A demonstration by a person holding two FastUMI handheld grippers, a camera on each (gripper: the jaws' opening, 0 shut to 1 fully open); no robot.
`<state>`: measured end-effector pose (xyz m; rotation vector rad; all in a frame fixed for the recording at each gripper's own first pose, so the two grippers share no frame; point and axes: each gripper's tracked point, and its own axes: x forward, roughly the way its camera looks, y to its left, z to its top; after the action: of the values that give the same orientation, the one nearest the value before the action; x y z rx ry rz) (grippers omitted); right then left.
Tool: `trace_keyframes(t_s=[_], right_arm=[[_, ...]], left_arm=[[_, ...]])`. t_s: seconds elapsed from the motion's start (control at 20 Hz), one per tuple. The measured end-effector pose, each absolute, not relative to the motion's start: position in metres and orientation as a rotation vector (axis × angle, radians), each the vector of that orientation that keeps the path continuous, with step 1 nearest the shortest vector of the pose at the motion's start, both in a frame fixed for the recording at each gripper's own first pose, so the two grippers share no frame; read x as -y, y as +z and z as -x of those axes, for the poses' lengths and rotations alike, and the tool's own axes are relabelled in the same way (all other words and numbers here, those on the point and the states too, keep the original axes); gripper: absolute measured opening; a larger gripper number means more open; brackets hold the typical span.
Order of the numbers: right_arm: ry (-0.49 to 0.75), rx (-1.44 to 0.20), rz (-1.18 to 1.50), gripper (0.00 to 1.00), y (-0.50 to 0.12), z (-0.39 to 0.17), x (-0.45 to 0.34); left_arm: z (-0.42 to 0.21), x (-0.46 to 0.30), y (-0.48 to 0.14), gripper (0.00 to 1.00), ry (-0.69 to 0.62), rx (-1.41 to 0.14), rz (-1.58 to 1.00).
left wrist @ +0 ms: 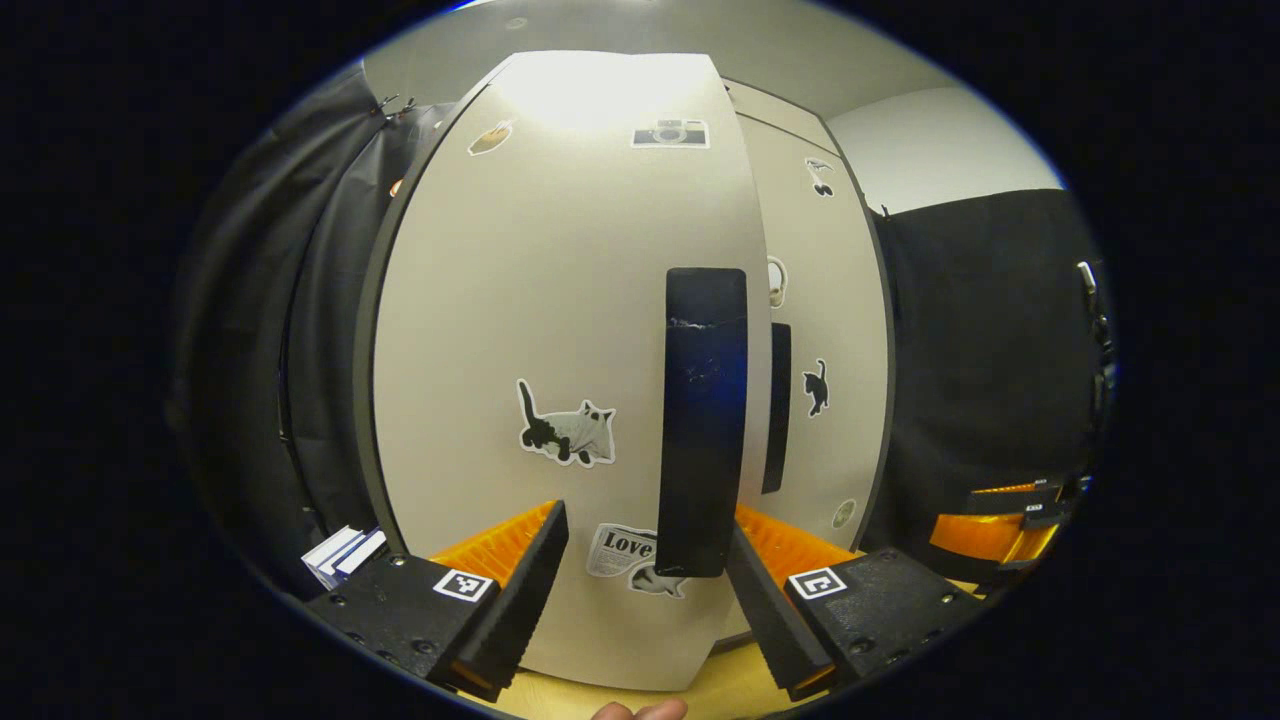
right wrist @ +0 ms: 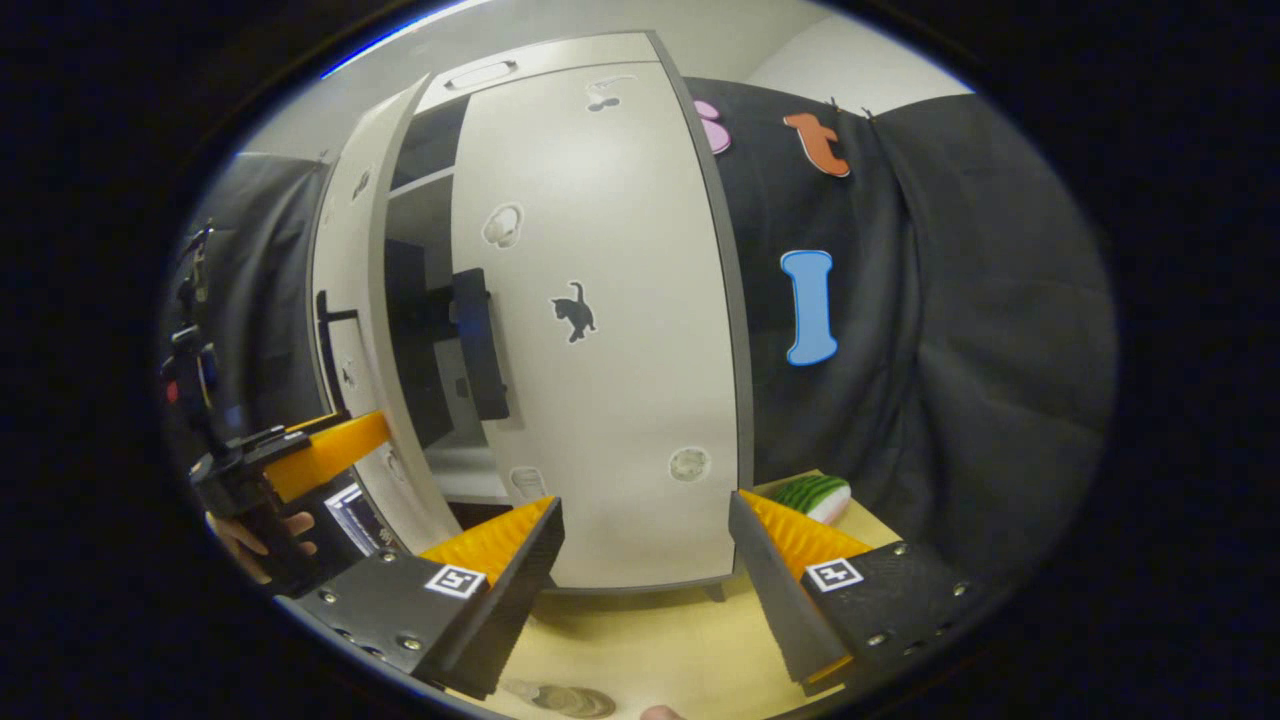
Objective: Grasp the bottle in the cabinet with the left hand and place it on the coaster, then close the right door with the right hand and the left door with the left hand.
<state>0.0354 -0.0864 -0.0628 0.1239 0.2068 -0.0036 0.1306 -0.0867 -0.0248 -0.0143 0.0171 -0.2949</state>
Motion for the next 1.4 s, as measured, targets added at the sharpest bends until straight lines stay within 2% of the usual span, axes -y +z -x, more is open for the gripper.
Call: trace_keyframes(t_s=[0.1, 0.15, 0.75, 1.0, 1.05, 1.15, 1.4], right_arm=[[0.004, -0.214, -0.132, 0.97, -0.066, -0.032, 0.086], [0.007, -0.217, -0.139, 1.00, -0.068, -0.031, 0.086], [-0.004, -0.252, -0.214, 1.00, -0.086, -0.009, 0.102], [-0.022, -0.256, -0.213, 1.00, -0.087, 0.005, 0.120], [-0.024, -0.255, -0.216, 0.97, -0.087, 0.008, 0.123], [-0.026, -0.252, -0.220, 1.00, -0.086, 0.014, 0.129], [-0.016, -0.237, -0.224, 1.00, -0.078, 0.021, 0.136]], left_arm=[[-0.140, 0.090, -0.024, 0.92, -0.275, -0.015, -0.011], [-0.145, 0.091, -0.023, 0.92, -0.260, -0.014, -0.020], [-0.157, 0.097, -0.020, 0.92, -0.080, 0.012, -0.057], [-0.158, 0.096, -0.020, 0.92, -0.050, 0.018, -0.068], [-0.158, 0.097, -0.019, 0.92, -0.045, 0.020, -0.066], [-0.158, 0.097, -0.025, 0.92, -0.041, 0.000, -0.039], [-0.125, 0.102, -0.012, 0.93, -0.073, 0.009, 0.040]])
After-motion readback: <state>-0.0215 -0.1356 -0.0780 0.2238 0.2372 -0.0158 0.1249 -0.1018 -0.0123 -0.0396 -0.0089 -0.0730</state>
